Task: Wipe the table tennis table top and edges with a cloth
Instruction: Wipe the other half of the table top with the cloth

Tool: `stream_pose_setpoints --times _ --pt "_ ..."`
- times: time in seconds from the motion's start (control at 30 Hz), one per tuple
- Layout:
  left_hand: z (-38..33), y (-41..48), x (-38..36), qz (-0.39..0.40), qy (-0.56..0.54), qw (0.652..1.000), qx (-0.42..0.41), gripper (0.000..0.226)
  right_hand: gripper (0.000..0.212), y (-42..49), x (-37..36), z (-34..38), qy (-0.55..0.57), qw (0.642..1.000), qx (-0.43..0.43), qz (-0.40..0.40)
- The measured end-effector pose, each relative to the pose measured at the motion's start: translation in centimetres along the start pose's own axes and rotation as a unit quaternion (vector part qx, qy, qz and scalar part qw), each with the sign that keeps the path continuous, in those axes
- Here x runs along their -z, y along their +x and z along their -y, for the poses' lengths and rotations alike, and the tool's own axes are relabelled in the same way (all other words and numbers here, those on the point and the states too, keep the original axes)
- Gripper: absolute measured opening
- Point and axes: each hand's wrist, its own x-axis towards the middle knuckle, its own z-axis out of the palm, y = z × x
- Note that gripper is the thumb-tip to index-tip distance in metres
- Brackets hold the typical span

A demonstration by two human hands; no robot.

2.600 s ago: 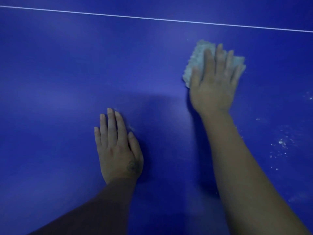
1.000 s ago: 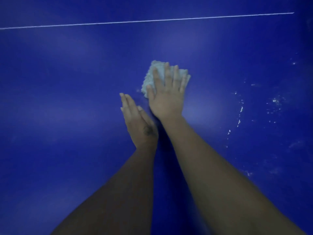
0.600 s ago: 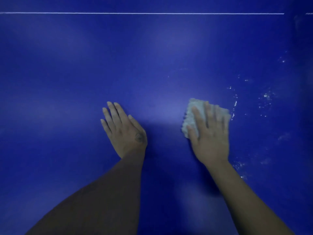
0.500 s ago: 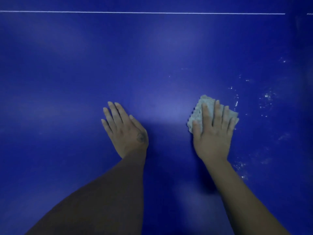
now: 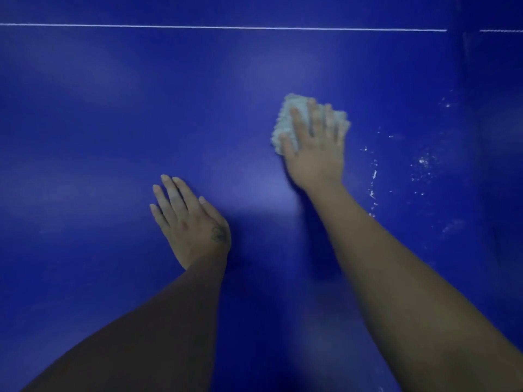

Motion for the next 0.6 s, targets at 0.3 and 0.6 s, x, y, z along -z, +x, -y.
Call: stream_pose_setpoints --times 0.3,0.6 --pt "-0.5 -0.2 0.6 0.008 -0.001 1.0 -0.002 0.06 0.075 -8.8 2.8 -4.1 0.006 0.996 -0.043 0.08" --pt "-5.3 -1.1 0.7 0.026 -0.012 0.992 -0.124 0.054 0.07 -2.2 4.3 -8.9 0.018 0.988 0.111 0.109"
